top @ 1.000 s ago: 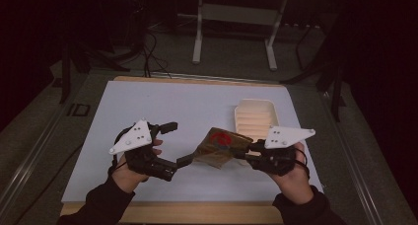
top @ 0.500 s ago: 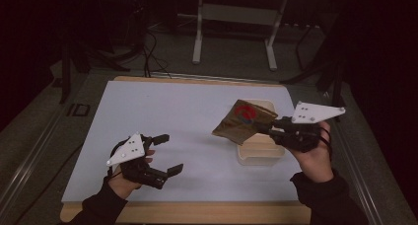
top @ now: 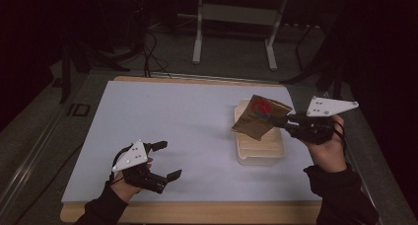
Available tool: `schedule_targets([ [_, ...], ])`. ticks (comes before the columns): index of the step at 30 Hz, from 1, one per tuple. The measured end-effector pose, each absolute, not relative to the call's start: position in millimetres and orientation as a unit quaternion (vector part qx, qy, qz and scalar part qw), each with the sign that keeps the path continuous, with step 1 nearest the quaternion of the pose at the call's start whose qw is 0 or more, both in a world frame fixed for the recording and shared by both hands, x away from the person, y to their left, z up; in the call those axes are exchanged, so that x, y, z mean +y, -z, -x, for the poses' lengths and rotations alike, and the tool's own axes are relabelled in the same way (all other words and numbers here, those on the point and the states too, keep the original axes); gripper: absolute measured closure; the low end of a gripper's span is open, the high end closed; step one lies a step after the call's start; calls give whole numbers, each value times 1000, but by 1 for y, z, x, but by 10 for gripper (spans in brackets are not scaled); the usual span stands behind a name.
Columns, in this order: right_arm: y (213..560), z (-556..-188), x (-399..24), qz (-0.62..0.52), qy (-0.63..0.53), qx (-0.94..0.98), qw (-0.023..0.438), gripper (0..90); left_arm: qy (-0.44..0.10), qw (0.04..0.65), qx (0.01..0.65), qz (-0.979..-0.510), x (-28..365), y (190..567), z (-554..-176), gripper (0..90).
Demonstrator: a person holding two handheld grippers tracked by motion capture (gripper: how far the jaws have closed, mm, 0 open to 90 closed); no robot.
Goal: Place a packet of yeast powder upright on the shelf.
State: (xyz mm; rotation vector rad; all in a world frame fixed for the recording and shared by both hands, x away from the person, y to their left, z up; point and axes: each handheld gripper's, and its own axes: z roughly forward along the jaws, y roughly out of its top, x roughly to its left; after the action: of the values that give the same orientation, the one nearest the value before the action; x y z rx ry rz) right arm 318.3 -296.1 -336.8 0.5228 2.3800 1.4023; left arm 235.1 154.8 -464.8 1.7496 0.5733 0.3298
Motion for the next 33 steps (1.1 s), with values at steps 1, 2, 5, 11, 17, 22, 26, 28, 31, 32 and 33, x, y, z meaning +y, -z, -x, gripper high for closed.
schedule_targets([
  [1, 338, -319, -298, -185, -489, 837, 162, 806, -140, 589, 250, -755, 155, 465, -235, 4],
  [2, 340, -320, -301, -185, -491, 836, 159, 806, -138, 591, 249, -755, 156, 465, -236, 1],
  [5, 346, -322, -307, -190, -488, 839, 146, 806, -131, 589, 252, -757, 160, 465, -237, 1],
  [11, 358, -325, -313, -191, -464, 854, 134, 806, -117, 592, 261, -753, 163, 470, -240, 2],
  [17, 365, -331, -314, -192, -456, 859, 131, 807, -118, 595, 265, -749, 165, 470, -241, 2],
  [22, 369, -338, -311, -195, -439, 867, 135, 808, -120, 598, 267, -746, 166, 470, -241, 2],
  [26, 374, -342, -307, -197, -429, 871, 134, 808, -120, 598, 268, -745, 167, 470, -241, 2],
  [28, 376, -343, -305, -195, -428, 872, 137, 808, -119, 600, 269, -744, 168, 470, -241, 2],
  [31, 379, -344, -303, -195, -429, 872, 132, 809, -118, 600, 271, -744, 168, 471, -241, 2],
  [32, 381, -345, -302, -194, -429, 873, 129, 809, -117, 600, 272, -743, 168, 471, -241, 2],
  [33, 382, -345, -301, -194, -428, 874, 127, 809, -117, 600, 273, -743, 168, 471, -241, 2],
])
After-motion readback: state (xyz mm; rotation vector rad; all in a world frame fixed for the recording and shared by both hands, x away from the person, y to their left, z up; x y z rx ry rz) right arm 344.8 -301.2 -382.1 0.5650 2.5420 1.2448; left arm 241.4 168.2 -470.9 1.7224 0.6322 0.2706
